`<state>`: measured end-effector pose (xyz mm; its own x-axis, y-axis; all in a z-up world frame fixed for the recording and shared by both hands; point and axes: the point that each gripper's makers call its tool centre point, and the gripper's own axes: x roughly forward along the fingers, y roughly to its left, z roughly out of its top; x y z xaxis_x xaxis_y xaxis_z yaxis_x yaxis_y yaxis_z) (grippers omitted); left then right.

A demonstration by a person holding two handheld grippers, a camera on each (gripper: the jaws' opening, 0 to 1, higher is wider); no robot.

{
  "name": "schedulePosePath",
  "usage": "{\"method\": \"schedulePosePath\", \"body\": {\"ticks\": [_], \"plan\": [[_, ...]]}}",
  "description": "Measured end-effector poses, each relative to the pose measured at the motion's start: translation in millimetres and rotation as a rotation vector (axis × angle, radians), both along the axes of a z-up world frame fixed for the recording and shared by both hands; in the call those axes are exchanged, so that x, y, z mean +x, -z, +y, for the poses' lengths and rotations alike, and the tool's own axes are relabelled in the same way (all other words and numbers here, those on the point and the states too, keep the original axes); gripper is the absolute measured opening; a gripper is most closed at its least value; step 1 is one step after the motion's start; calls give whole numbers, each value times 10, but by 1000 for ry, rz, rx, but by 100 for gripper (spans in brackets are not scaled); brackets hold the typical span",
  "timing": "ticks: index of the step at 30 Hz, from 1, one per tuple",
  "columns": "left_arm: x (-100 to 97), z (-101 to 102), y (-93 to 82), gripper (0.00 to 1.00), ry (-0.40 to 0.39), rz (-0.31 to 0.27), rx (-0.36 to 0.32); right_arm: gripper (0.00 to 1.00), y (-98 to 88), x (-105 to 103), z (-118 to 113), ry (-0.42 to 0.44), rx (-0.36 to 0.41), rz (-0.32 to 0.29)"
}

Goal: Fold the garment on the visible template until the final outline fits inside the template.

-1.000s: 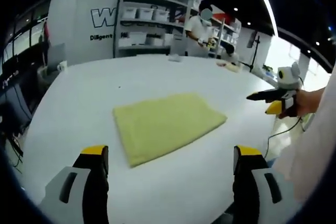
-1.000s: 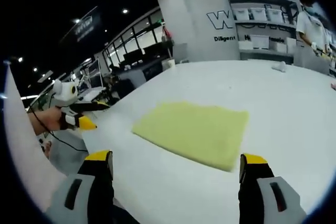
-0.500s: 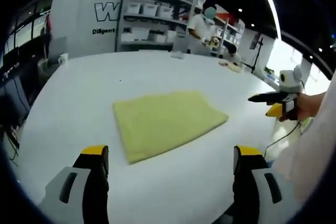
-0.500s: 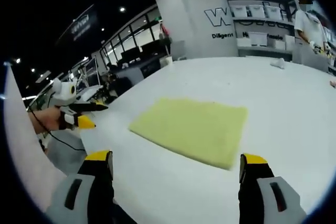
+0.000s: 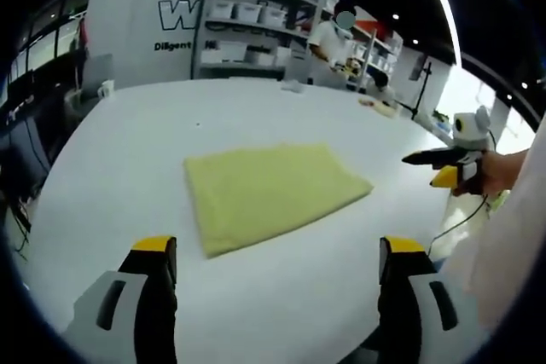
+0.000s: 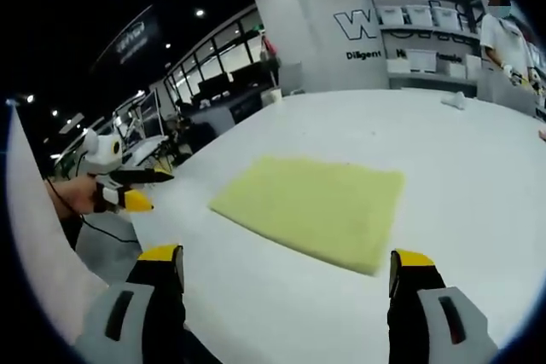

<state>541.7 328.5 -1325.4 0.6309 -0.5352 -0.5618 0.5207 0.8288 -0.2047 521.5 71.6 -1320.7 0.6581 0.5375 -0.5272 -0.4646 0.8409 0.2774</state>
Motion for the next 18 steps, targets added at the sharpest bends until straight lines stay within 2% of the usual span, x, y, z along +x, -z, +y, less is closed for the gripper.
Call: {"method": "schedulePosePath", "body": {"ticks": [18], "plan": [[-39,-38,-6,98,6,2,1,99,11,-39,-21,4,5,0]]}}
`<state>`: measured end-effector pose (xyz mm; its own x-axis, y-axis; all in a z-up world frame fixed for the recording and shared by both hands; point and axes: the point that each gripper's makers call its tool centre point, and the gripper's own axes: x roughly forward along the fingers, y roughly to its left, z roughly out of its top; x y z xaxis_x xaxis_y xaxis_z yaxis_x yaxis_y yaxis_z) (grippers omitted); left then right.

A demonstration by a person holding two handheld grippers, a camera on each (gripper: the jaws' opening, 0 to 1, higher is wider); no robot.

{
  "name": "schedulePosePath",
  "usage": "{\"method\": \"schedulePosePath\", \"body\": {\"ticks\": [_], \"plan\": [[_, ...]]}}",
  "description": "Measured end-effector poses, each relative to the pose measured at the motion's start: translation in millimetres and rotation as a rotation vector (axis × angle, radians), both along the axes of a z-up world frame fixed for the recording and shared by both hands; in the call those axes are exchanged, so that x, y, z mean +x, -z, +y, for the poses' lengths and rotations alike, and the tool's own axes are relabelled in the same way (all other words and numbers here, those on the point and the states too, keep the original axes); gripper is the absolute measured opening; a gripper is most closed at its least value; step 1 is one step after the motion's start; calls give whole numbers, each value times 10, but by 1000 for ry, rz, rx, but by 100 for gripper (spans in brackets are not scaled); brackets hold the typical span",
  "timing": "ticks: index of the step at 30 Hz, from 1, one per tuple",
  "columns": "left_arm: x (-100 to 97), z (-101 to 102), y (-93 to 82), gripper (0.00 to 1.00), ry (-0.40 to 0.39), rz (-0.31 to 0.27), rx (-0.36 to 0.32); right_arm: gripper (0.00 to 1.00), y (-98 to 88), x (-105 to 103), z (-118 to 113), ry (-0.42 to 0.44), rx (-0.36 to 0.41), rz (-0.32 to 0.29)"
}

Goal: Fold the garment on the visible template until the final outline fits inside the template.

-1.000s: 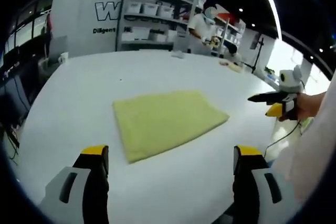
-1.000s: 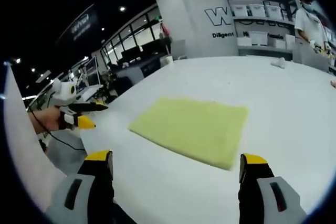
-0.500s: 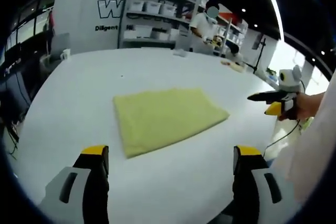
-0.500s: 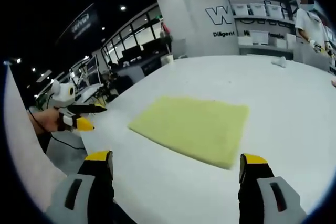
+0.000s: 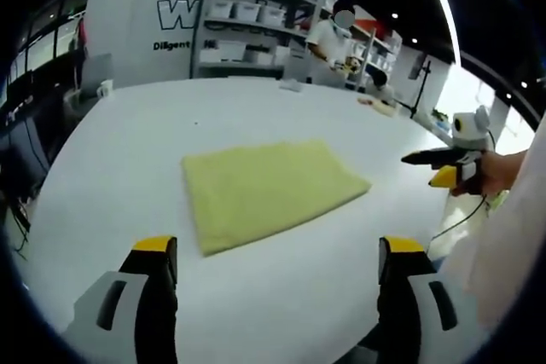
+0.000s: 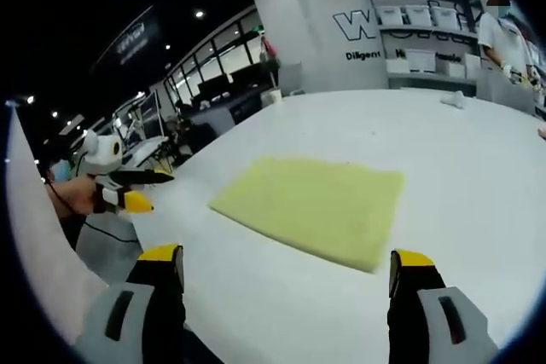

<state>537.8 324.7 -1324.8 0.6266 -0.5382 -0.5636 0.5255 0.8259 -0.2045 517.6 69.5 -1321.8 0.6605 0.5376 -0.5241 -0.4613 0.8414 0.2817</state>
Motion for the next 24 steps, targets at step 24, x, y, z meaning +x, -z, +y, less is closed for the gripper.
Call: {"method": "schedulePosePath", "body": {"ticks": [24], "plan": [[-14,-29,-15,98,7,-2,4,99,-2,-34,-48,3,-5,0]]}}
